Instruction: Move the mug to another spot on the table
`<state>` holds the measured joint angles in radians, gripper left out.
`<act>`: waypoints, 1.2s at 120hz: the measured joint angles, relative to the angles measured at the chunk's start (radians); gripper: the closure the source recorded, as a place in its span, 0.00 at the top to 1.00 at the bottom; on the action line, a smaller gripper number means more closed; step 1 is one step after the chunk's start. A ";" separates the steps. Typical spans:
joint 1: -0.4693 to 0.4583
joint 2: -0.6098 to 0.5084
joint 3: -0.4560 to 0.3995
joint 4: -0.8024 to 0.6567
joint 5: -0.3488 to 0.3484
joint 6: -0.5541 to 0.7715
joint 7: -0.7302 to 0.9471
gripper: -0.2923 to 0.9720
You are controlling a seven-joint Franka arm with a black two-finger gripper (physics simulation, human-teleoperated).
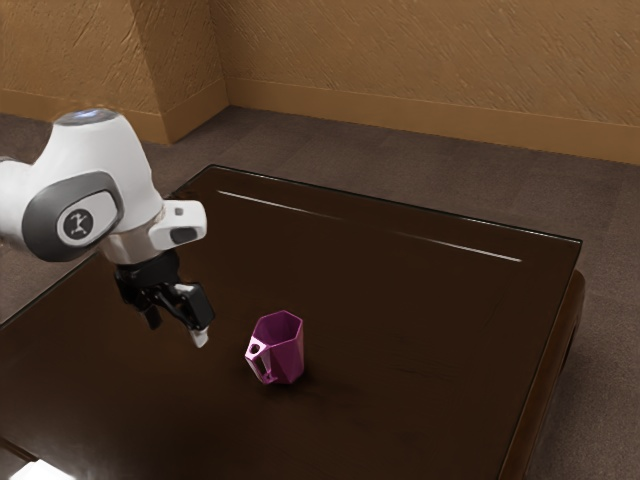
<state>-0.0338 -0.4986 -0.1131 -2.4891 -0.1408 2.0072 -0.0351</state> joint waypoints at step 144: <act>0.008 0.553 -0.042 0.051 -0.098 0.592 0.429 0.72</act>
<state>-0.0253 0.0541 -0.1548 -2.4382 -0.2385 2.5988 0.3935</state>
